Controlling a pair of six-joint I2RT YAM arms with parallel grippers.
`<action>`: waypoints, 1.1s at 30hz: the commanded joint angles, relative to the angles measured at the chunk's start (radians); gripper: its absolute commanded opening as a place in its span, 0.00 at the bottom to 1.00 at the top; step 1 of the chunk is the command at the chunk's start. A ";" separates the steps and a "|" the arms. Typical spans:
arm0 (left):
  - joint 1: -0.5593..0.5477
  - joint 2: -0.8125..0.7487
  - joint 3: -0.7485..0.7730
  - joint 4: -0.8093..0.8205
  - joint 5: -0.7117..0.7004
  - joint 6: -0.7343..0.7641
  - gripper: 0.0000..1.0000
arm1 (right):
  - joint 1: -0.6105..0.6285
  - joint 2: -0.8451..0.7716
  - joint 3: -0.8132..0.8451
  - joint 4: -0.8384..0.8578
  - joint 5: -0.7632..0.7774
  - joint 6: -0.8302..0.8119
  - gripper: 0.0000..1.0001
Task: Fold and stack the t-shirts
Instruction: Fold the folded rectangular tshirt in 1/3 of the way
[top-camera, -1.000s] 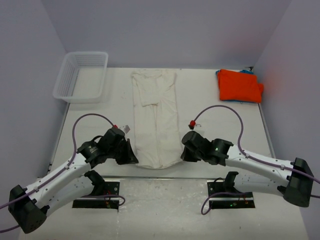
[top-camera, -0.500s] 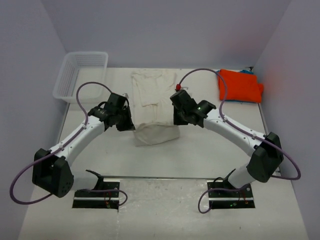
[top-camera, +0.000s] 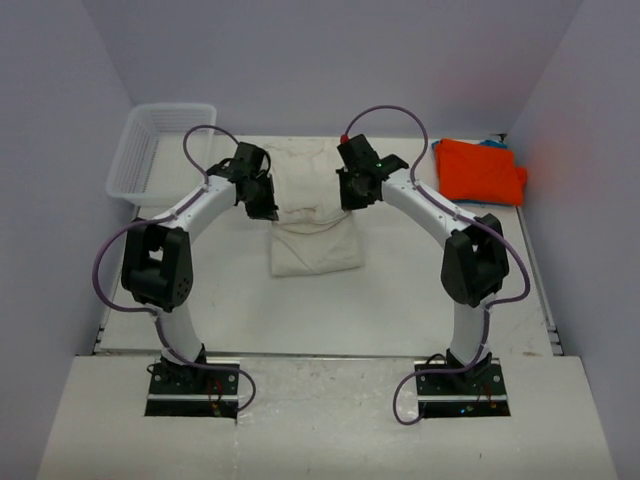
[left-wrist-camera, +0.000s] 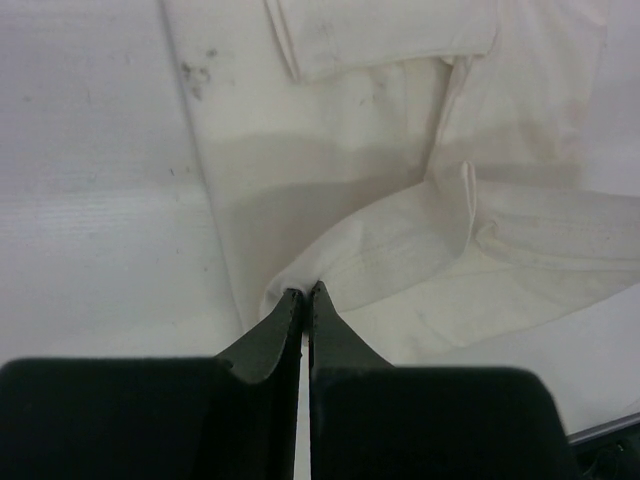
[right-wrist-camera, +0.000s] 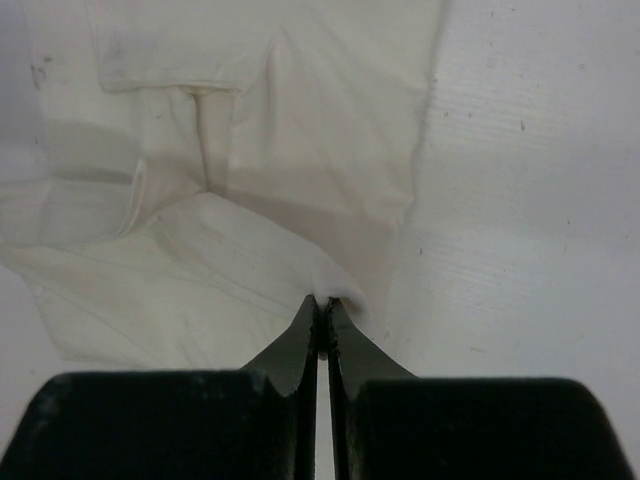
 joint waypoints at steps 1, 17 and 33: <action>0.033 0.055 0.076 0.024 0.020 0.042 0.00 | -0.019 0.055 0.097 0.001 -0.058 -0.061 0.00; 0.075 0.277 0.280 0.014 0.052 0.049 0.00 | -0.096 0.313 0.376 -0.106 -0.128 -0.144 0.18; 0.037 -0.030 0.172 0.212 0.172 0.082 0.38 | -0.144 0.000 0.177 -0.007 -0.110 -0.134 0.38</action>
